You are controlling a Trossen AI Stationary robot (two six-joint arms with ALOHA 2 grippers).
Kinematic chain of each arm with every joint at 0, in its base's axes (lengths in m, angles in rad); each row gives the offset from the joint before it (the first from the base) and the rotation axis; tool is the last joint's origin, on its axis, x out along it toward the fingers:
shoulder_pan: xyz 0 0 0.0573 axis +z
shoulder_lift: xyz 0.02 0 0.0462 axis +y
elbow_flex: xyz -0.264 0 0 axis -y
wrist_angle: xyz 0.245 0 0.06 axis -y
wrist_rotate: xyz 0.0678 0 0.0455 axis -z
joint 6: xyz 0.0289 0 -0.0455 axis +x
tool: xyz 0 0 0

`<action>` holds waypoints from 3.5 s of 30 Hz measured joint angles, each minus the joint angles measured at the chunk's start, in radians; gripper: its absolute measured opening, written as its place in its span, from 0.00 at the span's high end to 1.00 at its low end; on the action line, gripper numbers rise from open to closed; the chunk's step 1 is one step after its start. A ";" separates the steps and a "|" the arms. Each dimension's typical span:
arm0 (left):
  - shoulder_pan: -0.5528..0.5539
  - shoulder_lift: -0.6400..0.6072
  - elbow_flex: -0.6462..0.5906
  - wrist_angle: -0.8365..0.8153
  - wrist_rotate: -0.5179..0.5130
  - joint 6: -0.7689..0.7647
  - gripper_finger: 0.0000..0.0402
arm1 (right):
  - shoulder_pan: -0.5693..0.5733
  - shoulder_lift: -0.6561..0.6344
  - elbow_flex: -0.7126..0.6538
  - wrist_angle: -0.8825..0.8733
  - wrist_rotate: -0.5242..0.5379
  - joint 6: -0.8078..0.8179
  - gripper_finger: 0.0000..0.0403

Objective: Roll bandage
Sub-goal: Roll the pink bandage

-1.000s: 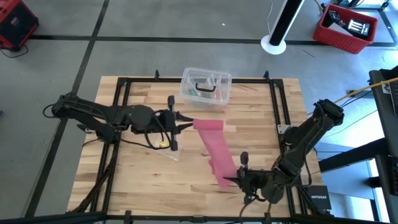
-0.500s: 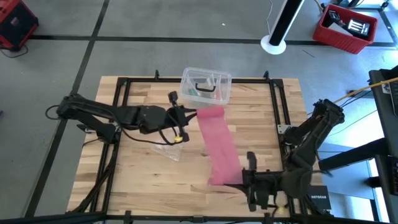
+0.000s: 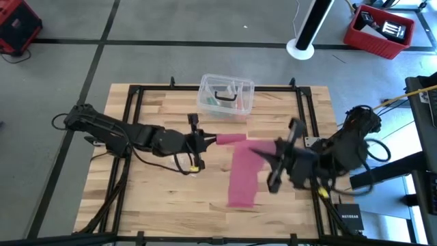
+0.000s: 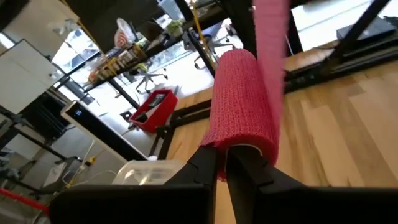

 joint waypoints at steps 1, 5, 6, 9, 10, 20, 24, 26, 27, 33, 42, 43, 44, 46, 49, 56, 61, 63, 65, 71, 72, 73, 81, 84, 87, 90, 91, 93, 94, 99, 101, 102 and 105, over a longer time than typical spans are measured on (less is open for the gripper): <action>-0.003 0.008 0.000 -0.007 0.001 0.013 0.97 | -0.023 0.001 0.009 -0.005 -0.012 0.003 1.00; -0.022 0.043 0.000 -0.012 0.000 0.017 0.97 | -0.110 -0.001 0.024 -0.008 -0.028 0.031 1.00; -0.029 0.048 0.000 -0.012 0.000 0.025 0.97 | -0.129 -0.004 0.024 -0.021 -0.028 0.038 1.00; -0.052 0.061 0.000 -0.012 -0.001 0.062 0.97 | -0.189 -0.012 0.024 -0.061 -0.030 0.058 1.00; -0.061 0.062 0.000 -0.010 -0.001 0.073 0.97 | -0.209 -0.015 0.024 -0.070 -0.031 0.064 1.00; -0.127 0.063 0.000 -0.037 -0.003 0.094 0.97 | -0.423 -0.028 0.024 -0.204 -0.178 0.237 1.00; -0.162 0.067 0.000 -0.037 -0.003 0.125 0.97 | -0.532 -0.028 0.024 -0.353 -0.274 0.379 1.00; -0.181 0.068 0.000 -0.031 -0.003 0.136 0.97 | -0.594 -0.028 0.018 -0.426 -0.333 0.481 1.00; -0.191 0.068 0.000 -0.026 -0.004 0.138 0.97 | -0.622 -0.030 0.003 -0.448 -0.357 0.553 1.00; -0.218 0.068 -0.001 -0.009 -0.005 0.123 0.97 | -0.744 -0.029 -0.147 -0.582 -0.537 0.835 1.00; -0.210 0.069 -0.002 -0.009 -0.006 0.064 0.97 | -0.787 -0.026 -0.473 -0.522 -0.662 1.067 0.82; -0.207 0.069 -0.002 -0.009 -0.005 0.052 0.97 | -0.787 -0.026 -0.501 -0.501 -0.676 1.081 0.79; -0.204 0.069 -0.002 -0.009 -0.005 0.042 0.97 | -0.787 -0.026 -0.526 -0.480 -0.695 1.090 0.75; -0.199 0.069 -0.002 -0.012 -0.004 0.018 0.97 | -0.788 -0.026 -0.564 -0.471 -0.748 1.109 0.68; -0.189 0.069 -0.002 -0.031 -0.002 -0.044 0.97 | -0.788 -0.025 -0.577 -0.480 -0.779 1.105 0.56; -0.173 0.094 -0.008 -0.080 0.015 -0.200 0.97 | -0.788 -0.046 -0.439 -0.687 -0.789 1.075 0.35; -0.156 0.102 -0.040 -0.071 0.026 -0.250 0.97 | -0.787 -0.044 -0.408 -0.757 -0.884 1.058 0.29; -0.155 0.102 -0.042 -0.065 0.025 -0.265 0.97 | -0.787 -0.043 -0.408 -0.754 -0.883 1.067 0.28; -0.155 0.102 -0.042 -0.055 0.026 -0.264 0.97 | -0.791 -0.042 -0.408 -0.711 -0.846 1.073 0.28; -0.149 0.113 -0.045 -0.045 0.066 -0.278 0.97 | -0.809 -0.006 -0.407 -0.625 -0.905 1.076 0.28; -0.148 0.113 -0.046 -0.056 0.067 -0.289 0.97 | -0.820 0.000 -0.407 -0.655 -1.005 1.077 0.28; -0.149 0.114 -0.047 -0.066 0.070 -0.299 0.97 | -0.829 0.002 -0.408 -0.684 -1.076 1.077 0.28; -0.132 0.116 -0.048 -0.098 0.069 -0.349 0.97 | -0.841 -0.065 -0.407 -0.735 -0.995 1.077 0.28; -0.116 0.116 -0.048 -0.099 0.071 -0.357 0.97 | -0.840 -0.076 -0.407 -0.696 -0.950 1.075 0.28; -0.108 0.116 -0.048 -0.098 0.091 -0.358 0.97 | -0.840 -0.075 -0.407 -0.669 -0.832 1.077 0.28; -0.103 0.115 -0.048 -0.103 0.097 -0.372 0.97 | -0.840 -0.060 -0.417 -0.677 -0.848 1.078 0.28; -0.103 0.115 -0.048 -0.108 0.099 -0.379 0.97 | -0.840 -0.053 -0.418 -0.698 -0.892 1.077 0.28; -0.104 0.115 -0.048 -0.111 0.102 -0.387 0.97 | -0.840 -0.050 -0.419 -0.730 -0.978 1.062 0.28; -0.104 0.115 -0.048 -0.117 0.102 -0.390 0.97 | -0.840 -0.052 -0.419 -0.743 -0.998 1.048 0.28; -0.103 0.115 -0.048 -0.126 0.102 -0.413 0.97 | -0.808 -0.056 -0.451 -0.701 -0.969 1.012 0.28; -0.104 0.115 -0.048 -0.126 0.103 -0.413 0.97 | -0.805 -0.048 -0.449 -0.722 -1.034 0.992 0.28; -0.104 0.115 -0.048 -0.127 0.104 -0.412 0.97 | -0.805 -0.047 -0.437 -0.752 -1.075 0.984 0.28; -0.104 0.117 -0.048 -0.127 0.105 -0.411 0.97 | -0.806 -0.061 -0.386 -0.830 -1.087 0.978 0.28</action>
